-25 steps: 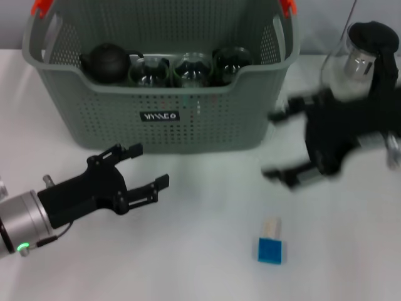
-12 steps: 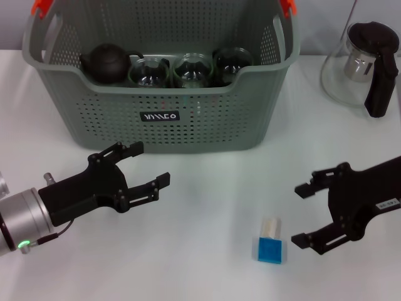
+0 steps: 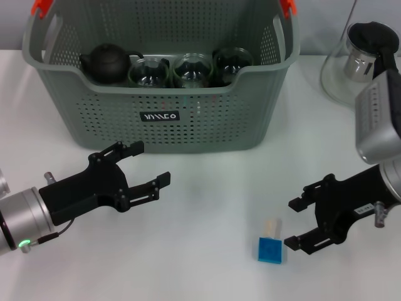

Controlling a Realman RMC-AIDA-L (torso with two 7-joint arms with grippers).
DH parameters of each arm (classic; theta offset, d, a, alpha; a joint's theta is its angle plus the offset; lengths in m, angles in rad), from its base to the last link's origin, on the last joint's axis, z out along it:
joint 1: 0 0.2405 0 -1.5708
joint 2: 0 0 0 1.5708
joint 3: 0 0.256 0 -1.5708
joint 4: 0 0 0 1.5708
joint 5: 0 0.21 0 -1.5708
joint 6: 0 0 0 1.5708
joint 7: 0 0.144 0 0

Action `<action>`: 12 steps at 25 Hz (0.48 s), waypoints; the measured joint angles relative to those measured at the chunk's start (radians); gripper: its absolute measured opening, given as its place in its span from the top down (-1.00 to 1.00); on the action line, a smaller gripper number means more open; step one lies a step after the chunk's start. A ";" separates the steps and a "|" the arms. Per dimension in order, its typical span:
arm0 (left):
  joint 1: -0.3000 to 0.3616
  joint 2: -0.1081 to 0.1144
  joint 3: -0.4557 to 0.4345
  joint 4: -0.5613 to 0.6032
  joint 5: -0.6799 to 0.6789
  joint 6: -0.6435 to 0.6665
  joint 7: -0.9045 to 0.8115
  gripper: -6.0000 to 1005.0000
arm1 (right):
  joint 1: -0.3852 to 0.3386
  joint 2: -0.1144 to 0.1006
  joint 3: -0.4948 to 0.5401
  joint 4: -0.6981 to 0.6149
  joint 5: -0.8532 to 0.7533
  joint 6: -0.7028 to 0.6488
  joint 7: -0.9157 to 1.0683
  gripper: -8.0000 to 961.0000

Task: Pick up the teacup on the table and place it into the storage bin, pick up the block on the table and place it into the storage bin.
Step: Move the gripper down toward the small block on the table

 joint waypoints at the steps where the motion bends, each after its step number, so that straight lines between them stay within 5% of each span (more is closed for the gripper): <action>1: 0.000 0.000 0.000 -0.001 0.000 0.000 0.000 -0.74 | 0.007 0.001 -0.002 0.012 -0.005 0.010 0.000 -0.85; 12: 0.005 -0.001 0.000 -0.011 0.000 -0.012 0.000 -0.74 | 0.043 0.004 -0.092 0.068 -0.061 0.137 0.048 -0.64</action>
